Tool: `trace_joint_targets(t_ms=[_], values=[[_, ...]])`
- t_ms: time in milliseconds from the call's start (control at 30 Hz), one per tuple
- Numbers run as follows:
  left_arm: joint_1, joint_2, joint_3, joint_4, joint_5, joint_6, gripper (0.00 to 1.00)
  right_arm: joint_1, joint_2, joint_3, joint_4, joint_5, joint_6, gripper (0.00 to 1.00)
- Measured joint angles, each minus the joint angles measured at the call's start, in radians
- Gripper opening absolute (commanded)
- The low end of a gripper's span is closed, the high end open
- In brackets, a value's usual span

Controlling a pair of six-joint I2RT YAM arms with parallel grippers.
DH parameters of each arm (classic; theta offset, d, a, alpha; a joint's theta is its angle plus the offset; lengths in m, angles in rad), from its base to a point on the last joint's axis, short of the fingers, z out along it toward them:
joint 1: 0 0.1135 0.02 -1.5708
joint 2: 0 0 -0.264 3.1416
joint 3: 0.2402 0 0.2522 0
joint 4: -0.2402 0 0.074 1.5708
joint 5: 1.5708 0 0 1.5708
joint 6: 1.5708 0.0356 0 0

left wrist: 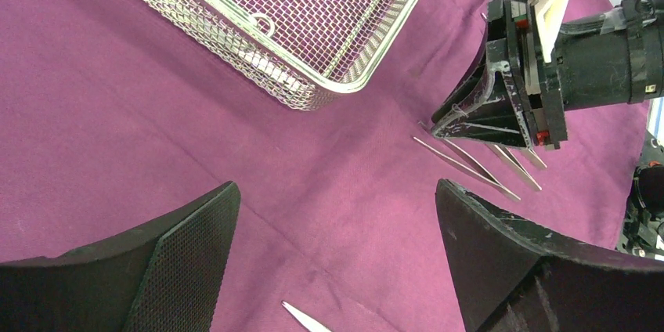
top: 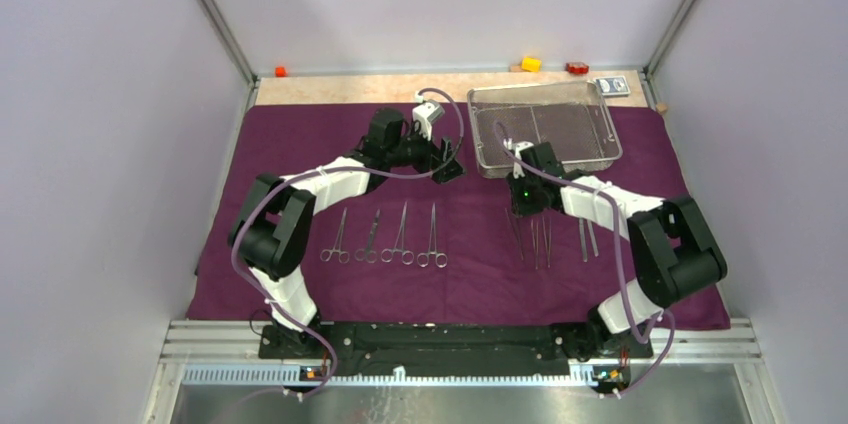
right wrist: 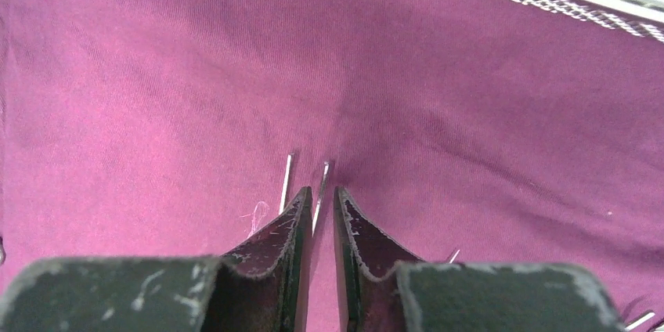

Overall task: Open and lay out the surgical kit
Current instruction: Place the medical item in the surgical kit.

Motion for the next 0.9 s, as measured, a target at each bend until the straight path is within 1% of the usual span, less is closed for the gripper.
trace_joint_targets(t_ms=[200,500,733,900], values=[[0.0,0.0,0.0,0.0,0.0,0.0,0.99,0.005,0.017,0.0,-0.001,0.009,0.0,0.13],[0.0,-0.014,0.0,0.0,0.0,0.0,0.99,0.008,0.025,0.0,-0.001,0.022,0.0,0.08],[0.0,-0.015,0.0,0.0,0.0,-0.001,0.99,0.009,0.025,0.0,-0.001,0.031,0.0,0.0],[0.0,-0.015,0.0,0.0,0.0,-0.001,0.99,0.009,0.024,0.0,-0.002,0.035,0.001,0.0]])
